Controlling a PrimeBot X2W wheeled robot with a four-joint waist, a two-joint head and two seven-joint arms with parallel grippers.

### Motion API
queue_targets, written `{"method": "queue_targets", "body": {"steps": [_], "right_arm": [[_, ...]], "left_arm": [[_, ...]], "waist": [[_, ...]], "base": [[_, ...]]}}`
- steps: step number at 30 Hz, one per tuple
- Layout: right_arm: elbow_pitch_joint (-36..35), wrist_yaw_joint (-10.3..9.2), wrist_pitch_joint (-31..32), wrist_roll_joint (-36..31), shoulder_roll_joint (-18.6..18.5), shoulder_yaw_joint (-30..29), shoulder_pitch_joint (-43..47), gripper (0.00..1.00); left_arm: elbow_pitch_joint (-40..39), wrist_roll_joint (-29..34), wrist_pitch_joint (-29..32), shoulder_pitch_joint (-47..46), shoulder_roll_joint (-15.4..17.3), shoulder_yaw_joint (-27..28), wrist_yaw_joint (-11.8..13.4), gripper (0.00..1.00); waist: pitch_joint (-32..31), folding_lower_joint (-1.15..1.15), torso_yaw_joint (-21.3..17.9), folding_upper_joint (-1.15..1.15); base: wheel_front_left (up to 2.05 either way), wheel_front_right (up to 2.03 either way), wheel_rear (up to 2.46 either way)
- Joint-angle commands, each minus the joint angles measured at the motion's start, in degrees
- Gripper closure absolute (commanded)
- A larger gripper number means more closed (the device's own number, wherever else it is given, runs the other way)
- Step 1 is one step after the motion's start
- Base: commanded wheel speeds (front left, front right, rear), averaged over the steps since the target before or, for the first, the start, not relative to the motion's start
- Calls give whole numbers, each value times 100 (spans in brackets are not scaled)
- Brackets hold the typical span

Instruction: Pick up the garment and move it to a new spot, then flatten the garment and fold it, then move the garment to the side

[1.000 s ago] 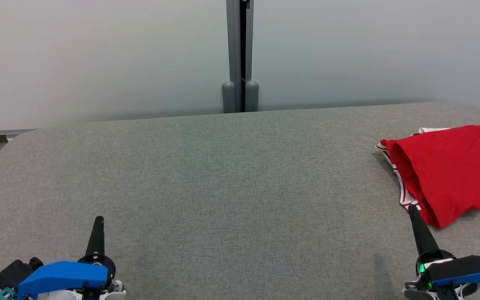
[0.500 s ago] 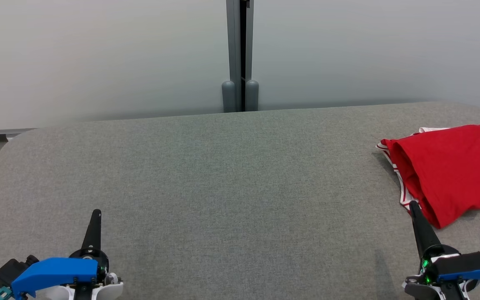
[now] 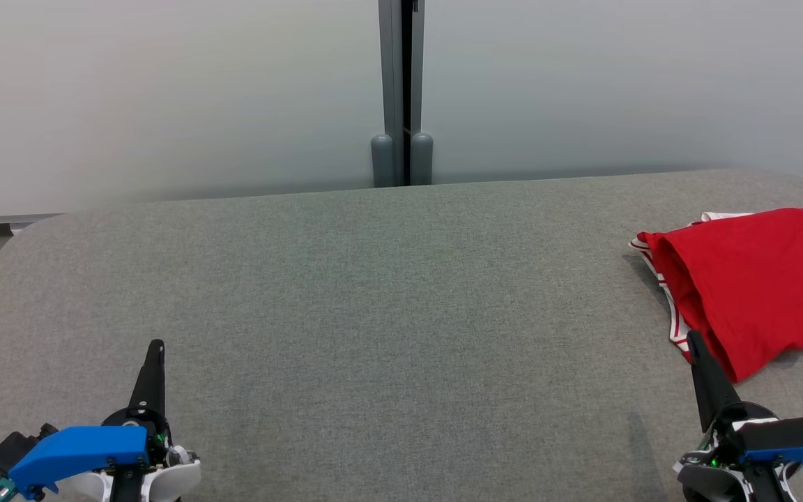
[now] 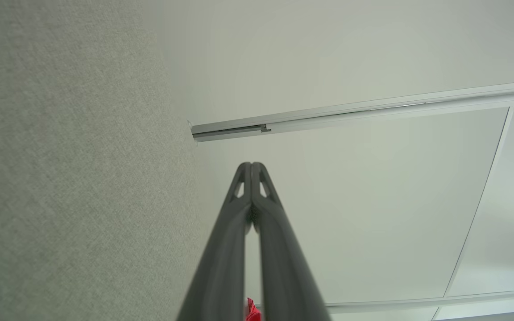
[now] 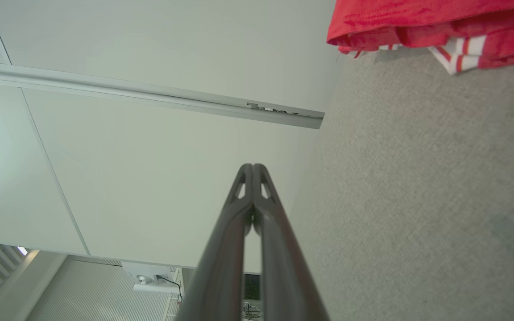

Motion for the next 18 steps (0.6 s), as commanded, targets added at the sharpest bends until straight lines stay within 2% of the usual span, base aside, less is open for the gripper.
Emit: {"method": "queue_targets", "body": {"steps": [1, 18], "right_arm": [[10, 2, 42, 131, -22, -23, -115, 100], [119, 2, 146, 760, -6, -72, -224, 100]], "left_arm": [[-40, -118, 36, -108, -8, 44, -48, 100], [-57, -713, 202, -183, -71, 198, -141, 100]], "waist": [[1, 0, 0, 0], [15, 0, 1, 0]], "base": [[0, 0, 0], [0, 0, 0]]}}
